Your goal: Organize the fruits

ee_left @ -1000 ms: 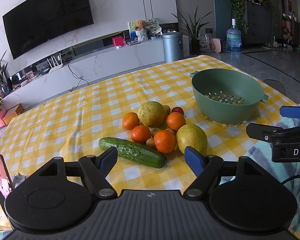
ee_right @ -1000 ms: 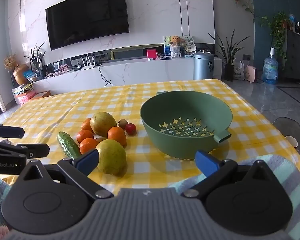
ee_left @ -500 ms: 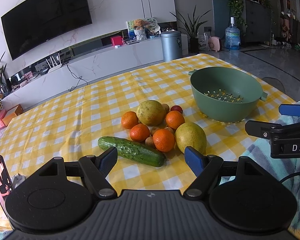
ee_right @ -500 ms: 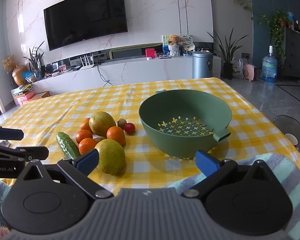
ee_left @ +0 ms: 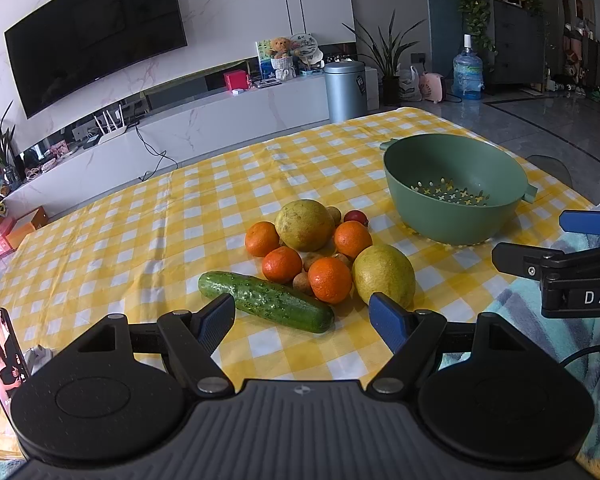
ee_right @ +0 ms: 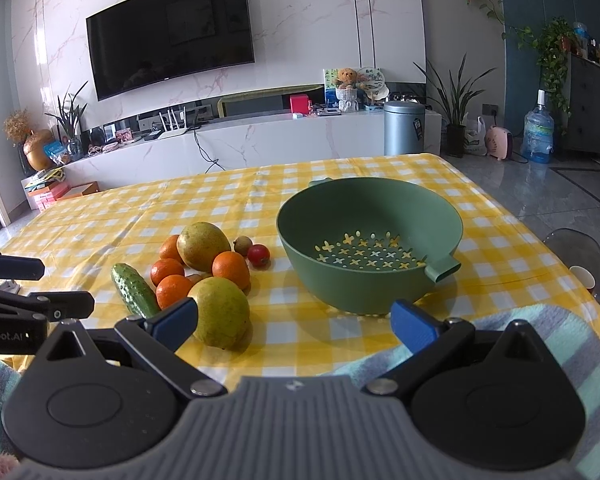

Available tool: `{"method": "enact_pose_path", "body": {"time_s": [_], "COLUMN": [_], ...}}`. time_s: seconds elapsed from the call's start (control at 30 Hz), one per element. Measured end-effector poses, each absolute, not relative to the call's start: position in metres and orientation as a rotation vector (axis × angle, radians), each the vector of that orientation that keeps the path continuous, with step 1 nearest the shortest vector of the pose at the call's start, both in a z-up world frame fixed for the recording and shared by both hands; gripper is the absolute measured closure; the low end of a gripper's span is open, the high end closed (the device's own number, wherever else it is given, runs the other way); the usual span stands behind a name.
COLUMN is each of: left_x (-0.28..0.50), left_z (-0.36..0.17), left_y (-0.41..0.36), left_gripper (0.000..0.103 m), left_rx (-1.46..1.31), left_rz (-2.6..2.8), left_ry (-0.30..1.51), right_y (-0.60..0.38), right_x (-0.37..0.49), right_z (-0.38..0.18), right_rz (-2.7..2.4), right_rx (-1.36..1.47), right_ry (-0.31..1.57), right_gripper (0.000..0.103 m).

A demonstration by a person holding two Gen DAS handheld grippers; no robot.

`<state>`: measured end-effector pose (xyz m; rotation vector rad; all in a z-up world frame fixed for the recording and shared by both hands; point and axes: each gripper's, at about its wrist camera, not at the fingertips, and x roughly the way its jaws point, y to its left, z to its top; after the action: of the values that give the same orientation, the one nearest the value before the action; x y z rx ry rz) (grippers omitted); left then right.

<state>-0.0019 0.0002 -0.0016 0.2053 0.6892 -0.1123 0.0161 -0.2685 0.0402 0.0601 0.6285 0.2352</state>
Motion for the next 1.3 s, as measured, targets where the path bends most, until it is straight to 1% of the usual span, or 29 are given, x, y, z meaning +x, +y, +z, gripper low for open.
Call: {"method": "enact_pose_path", "body": {"time_s": [1.3], "left_x": [-0.0013], "left_z": [-0.0017], "left_y": [-0.0033], "left_gripper": [0.013], "left_rx": [0.217], "left_rz": [-0.122], "left_ry": [0.699], "right_y": [-0.267], "right_x": [0.0184], "right_z": [0.0382], "right_rz": [0.227], "right_rx": [0.053], "right_ry": [0.652], "right_gripper": [0.004]}}
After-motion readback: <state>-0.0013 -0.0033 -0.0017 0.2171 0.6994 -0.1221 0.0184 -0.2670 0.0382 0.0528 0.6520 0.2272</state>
